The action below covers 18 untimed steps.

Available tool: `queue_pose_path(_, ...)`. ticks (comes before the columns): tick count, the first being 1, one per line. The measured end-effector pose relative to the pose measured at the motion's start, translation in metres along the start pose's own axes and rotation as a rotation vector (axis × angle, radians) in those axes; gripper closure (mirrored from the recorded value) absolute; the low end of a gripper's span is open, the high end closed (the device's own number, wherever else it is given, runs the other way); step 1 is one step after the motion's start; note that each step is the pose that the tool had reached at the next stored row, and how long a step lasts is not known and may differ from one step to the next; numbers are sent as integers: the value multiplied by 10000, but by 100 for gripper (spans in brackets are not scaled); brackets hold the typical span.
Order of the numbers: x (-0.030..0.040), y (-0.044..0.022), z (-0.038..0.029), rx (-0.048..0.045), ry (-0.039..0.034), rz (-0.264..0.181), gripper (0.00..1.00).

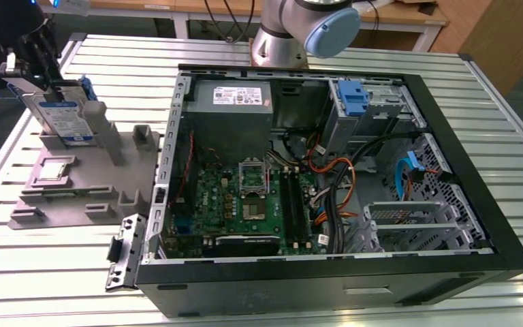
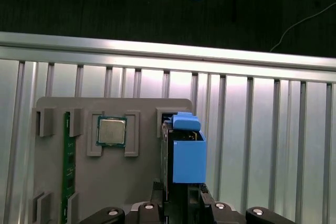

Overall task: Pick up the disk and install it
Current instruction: 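Pick up the disk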

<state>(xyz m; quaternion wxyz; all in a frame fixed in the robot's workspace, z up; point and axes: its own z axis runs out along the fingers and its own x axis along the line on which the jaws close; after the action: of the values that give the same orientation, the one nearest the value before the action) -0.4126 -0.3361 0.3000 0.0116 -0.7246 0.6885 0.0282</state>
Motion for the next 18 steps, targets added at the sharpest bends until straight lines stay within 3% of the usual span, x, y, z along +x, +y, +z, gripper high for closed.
queue_pose_path(8,0,0,0,1,0,11,65)
queue_pose_path(12,0,0,1,33,-13,571,65)
queue_pose_path(16,0,0,2,36,-14,618,65)
queue_pose_path(18,1,0,3,48,-18,851,65)
